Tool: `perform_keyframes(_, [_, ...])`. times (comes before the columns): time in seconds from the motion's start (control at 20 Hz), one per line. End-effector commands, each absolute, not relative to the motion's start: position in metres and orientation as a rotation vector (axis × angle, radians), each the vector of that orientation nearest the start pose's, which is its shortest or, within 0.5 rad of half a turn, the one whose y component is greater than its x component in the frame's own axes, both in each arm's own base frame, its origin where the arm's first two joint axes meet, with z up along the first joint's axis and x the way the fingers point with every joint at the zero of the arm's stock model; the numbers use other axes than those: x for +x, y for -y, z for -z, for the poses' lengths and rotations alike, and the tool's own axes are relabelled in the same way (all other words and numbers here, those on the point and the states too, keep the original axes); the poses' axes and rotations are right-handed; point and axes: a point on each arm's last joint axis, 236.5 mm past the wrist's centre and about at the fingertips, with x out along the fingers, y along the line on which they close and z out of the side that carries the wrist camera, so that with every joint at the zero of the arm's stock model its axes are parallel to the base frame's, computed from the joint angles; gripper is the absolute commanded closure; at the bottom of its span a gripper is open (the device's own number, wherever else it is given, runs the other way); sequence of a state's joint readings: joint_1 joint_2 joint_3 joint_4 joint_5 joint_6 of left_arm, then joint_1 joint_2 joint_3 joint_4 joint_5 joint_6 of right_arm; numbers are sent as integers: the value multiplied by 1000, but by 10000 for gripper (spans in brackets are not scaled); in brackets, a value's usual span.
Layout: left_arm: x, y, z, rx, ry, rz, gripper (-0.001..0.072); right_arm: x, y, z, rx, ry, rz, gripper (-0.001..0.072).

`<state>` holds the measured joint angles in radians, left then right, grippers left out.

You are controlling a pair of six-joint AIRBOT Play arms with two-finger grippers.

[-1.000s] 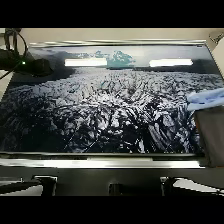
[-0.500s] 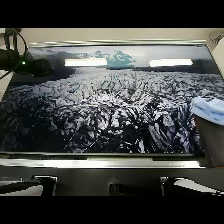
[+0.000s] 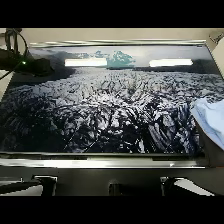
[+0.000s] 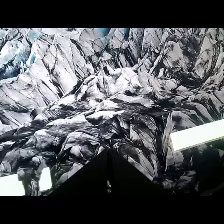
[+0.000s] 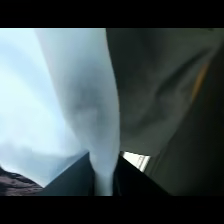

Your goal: Fold the clothes and pants, and hang the long-sleeved shirts on hangers.

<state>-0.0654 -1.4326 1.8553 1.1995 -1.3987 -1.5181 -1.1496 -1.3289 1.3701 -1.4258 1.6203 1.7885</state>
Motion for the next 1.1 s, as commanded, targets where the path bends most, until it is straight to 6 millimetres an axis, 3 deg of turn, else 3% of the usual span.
perform_keyframes(0.0, [450,116,-200,-159,-963,395,686,145,274,-16,1153,-1319,970,667])
perform_keyframes(0.2, [449,122,-200,-152,-964,407,687,130,267,-15,1144,-1386,996,667])
perform_keyframes(0.55, [448,125,-200,-149,-962,413,686,123,253,-2,1177,-1438,984,665])
perform_keyframes(0.6, [448,125,-200,-149,-963,413,686,124,254,-2,1172,-1430,987,536])
perform_keyframes(0.65, [448,125,-200,-148,-962,413,686,124,257,-5,1160,-1423,987,234])
perform_keyframes(0.7, [448,125,-200,-149,-962,413,686,127,261,-11,1130,-1411,971,-1])
perform_keyframes(0.8, [448,125,-200,-149,-963,413,686,139,284,-36,1075,-1315,988,14])
perform_keyframes(0.95, [449,125,-198,-149,-966,413,686,189,313,-100,1017,-1047,909,14])
perform_keyframes(1.05, [451,125,-194,-150,-976,412,685,229,305,-134,1029,-921,770,14])
